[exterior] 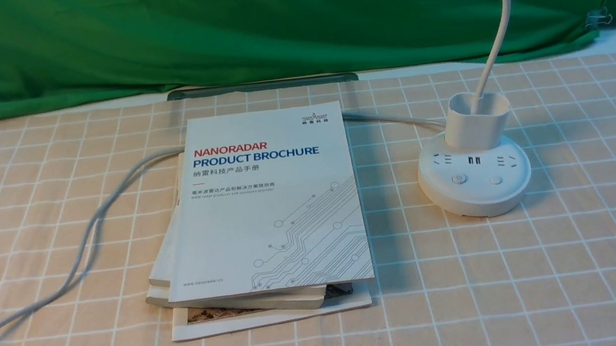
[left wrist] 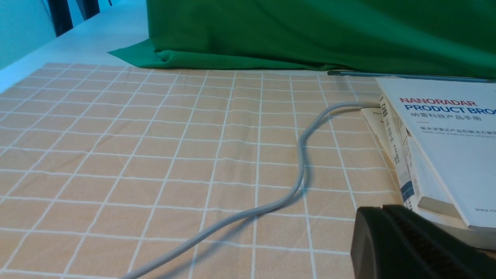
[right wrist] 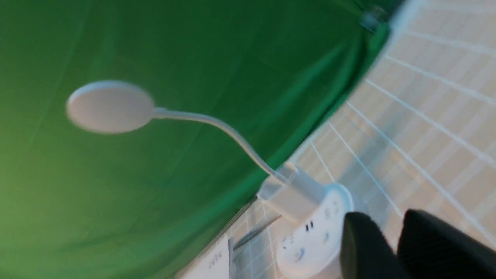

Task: Turn on the table lamp on the light coffee tablecloth with your hand.
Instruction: 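Press the button on the base of the white desk lamp with the right gripper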

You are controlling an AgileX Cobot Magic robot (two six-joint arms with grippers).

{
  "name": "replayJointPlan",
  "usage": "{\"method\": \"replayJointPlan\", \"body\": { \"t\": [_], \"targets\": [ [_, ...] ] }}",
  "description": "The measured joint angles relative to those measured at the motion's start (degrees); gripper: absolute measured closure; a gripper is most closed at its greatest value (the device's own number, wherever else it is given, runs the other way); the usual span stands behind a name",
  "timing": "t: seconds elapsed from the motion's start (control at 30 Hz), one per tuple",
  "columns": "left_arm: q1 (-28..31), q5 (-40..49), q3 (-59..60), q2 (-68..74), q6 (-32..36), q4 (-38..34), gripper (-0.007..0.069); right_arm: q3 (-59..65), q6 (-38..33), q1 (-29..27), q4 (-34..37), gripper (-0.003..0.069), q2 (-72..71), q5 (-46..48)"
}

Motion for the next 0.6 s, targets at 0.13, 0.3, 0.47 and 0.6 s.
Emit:
{"method": "replayJointPlan", "body": {
  "t": [0.13,0.3,0.47,0.6],
  "targets": [
    [0.00,0.00,0.00,0.00,0.00,0.00,0.0603,-12.81,-23.87,3.77,-0.14,0.0623,9.82,6.61],
    [0.00,0.00,0.00,0.00,0.00,0.00,0.0603,-28.06,-46.78,6.56,-0.28,0.0630,24.92,17.67],
    [0.00,0.00,0.00,0.00,0.00,0.00,0.0603,-44.32,-60.78,7.08,-0.28,0.0630,46.53,33.49],
    [0.00,0.00,0.00,0.00,0.00,0.00,0.0603,-47.14,-59.84,7.07,-0.28,0.0631,60.39,35.63]
  ]
}}
